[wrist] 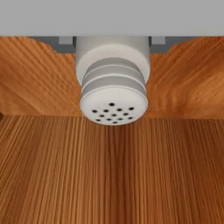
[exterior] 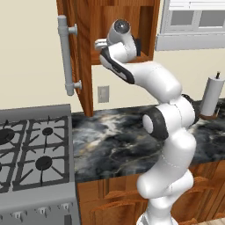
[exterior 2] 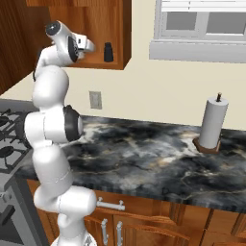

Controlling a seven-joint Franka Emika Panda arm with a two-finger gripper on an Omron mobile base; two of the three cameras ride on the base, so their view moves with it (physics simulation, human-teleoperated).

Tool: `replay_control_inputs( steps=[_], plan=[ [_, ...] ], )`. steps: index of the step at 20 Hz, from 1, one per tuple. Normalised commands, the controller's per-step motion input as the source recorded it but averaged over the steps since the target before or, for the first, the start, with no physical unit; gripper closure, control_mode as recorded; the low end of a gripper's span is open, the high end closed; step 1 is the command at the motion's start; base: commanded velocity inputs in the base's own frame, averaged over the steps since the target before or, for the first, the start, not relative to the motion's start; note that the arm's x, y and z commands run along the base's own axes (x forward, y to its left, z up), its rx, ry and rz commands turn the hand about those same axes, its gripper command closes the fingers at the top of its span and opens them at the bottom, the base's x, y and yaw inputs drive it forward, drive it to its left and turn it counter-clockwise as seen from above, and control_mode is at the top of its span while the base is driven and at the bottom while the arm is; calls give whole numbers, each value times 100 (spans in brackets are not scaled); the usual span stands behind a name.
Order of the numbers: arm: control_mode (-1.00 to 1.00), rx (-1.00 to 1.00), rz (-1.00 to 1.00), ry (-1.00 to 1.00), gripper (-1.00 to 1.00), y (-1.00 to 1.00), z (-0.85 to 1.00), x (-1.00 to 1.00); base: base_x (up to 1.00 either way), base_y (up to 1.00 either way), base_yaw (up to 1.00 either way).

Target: Take 2 condiments from the cabinet and move them on the counter near the stove.Make sure the condiments are lined up with each other, next to each other.

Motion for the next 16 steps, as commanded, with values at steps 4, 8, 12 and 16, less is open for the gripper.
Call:
replay_control_inputs(
  steps=[4,8,12,16],
  plan=[
    [-100,0,0,-3,100,0,0,-100,0,0,0],
    [-100,0,0,-2,100,0,0,-100,0,0,0],
    [-100,0,10,-2,100,-5,0,-100,0,0,0],
    [-100,0,22,0,100,-15,0,-100,0,0,0]
  ],
)
